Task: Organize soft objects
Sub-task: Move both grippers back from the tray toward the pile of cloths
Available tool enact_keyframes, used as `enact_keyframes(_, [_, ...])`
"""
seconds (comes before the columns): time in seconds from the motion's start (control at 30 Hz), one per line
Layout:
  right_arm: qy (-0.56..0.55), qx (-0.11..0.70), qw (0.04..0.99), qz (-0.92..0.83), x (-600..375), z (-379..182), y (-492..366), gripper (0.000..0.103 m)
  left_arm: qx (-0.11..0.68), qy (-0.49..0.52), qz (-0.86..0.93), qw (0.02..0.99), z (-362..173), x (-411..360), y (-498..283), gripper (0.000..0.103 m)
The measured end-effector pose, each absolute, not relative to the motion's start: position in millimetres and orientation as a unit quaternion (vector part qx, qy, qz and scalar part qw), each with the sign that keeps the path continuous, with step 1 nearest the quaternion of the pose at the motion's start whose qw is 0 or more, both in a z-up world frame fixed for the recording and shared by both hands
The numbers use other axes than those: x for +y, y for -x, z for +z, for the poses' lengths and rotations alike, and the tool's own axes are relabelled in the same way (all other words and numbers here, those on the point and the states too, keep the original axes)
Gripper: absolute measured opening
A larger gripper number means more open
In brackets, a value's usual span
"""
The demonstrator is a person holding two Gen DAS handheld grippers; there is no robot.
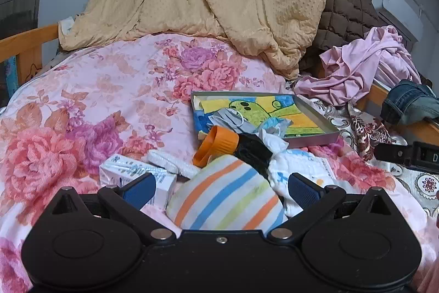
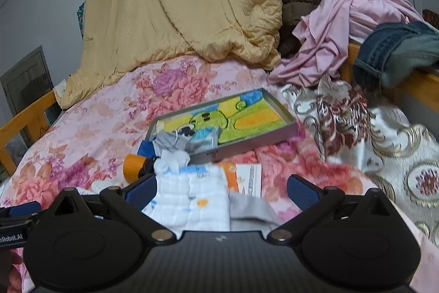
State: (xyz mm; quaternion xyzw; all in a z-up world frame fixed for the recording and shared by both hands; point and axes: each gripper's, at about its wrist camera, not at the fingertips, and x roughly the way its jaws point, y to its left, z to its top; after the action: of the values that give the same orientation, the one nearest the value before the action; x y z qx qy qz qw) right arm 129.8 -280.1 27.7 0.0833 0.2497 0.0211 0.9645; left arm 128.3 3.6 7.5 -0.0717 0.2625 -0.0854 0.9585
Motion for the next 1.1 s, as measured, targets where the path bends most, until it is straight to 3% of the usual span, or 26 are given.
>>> enact_keyframes(0.6, [-0.077,0.328,0.941,0.033,-264.9,5.2,-100.9,0.103,0.296,0.052,-0.071,0.951,-3.2,-4.9,-99.8,0.102])
enact_keyframes(1.1, [-0.039,0.386,0.921,0.042,-253.0,-10.6,-108.8,0.103,0.376,0.04,-0.065,0.924,-25.9,-9.0,-103.8,0.102])
